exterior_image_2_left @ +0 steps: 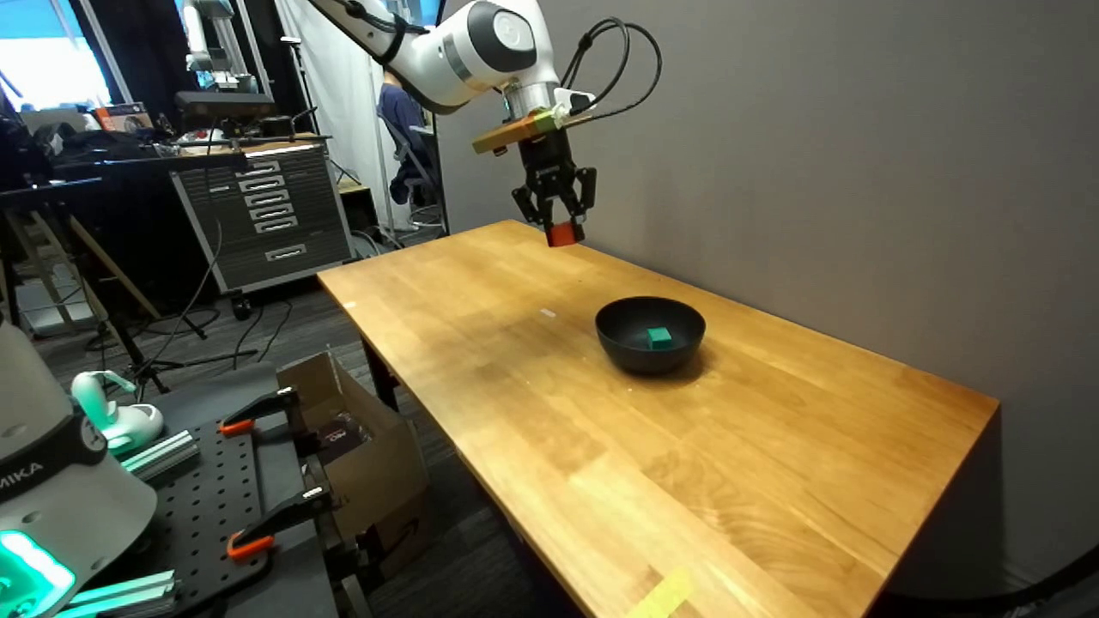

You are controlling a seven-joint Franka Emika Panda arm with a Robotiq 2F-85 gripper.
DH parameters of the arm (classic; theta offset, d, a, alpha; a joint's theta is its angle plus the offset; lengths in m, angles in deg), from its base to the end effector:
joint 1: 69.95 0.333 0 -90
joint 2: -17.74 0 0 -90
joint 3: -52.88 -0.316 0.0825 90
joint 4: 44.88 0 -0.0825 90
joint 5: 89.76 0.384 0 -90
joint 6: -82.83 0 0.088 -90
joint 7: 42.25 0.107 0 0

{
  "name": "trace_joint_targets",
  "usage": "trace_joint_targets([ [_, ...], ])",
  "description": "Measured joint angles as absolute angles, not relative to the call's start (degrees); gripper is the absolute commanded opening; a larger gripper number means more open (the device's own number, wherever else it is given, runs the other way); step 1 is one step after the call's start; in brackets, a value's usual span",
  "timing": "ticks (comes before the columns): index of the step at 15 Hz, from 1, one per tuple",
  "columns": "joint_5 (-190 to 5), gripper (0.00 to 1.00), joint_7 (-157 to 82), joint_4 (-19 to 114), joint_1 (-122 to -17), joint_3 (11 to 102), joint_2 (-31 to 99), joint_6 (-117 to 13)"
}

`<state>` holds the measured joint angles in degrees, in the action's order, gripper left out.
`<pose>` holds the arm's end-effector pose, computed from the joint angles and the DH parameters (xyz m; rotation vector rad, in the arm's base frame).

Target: Pick up the blue block and put it in the black bowl, then pick up the orange block and put it in the black bowl.

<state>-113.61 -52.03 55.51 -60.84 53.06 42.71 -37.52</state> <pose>0.6449 0.0819 0.3188 2.6824 0.7643 -0.1250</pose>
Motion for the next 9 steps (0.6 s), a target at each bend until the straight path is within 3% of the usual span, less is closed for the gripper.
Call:
trace_joint_targets([
  [9,-115.9,0.22,-49.6,55.6,-61.9,54.5,42.7,-37.5],
])
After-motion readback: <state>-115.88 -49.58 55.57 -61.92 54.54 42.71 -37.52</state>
